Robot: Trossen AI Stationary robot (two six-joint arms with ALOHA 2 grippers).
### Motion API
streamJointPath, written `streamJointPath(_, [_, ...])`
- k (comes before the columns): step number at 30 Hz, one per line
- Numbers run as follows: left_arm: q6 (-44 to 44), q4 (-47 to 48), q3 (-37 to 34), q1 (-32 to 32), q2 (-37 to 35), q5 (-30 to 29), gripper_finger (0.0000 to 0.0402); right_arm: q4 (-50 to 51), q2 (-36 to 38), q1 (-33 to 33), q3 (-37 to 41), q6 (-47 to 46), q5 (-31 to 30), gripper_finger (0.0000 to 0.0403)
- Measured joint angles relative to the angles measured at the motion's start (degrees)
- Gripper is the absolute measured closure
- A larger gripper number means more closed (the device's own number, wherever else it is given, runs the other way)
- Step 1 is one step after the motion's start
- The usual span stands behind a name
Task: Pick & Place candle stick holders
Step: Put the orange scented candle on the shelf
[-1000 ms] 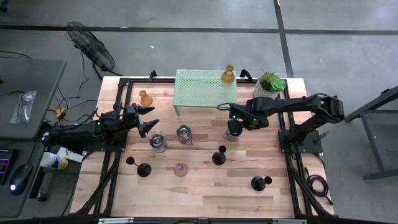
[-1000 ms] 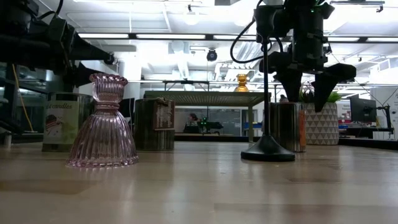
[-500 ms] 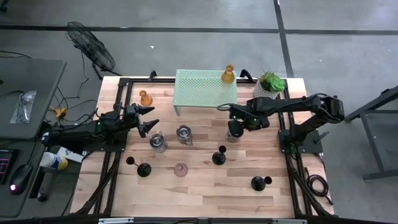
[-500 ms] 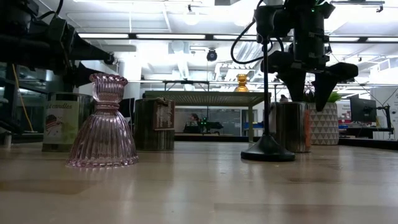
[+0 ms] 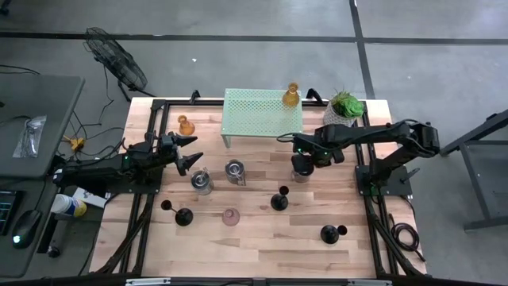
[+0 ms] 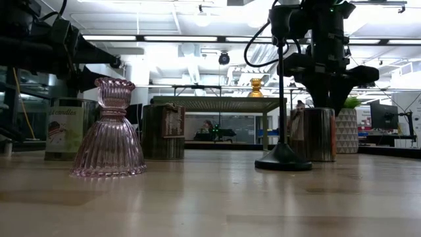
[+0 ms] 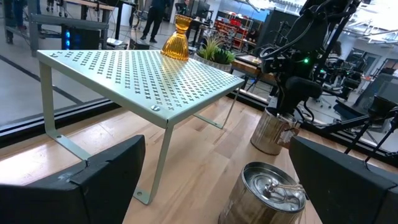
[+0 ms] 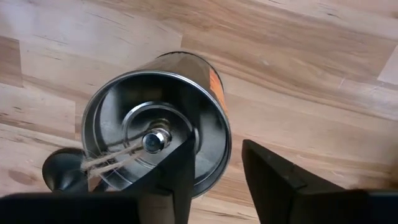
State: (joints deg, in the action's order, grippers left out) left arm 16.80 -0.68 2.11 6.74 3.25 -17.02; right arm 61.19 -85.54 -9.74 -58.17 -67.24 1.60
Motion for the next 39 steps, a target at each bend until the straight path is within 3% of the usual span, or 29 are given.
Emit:
streamJointPath(32, [0.0,0.0,0.0,0.0,0.0,0.0,0.0011,-0.1,0.0,0.0,0.1,0.0,-0.3,0.0395])
streamJointPath(39, [0.0,0.0,0.0,0.0,0.0,0.0,0.0011,-0.2,0.0,0.0,0.1,0.9,-0.2,0.0398])
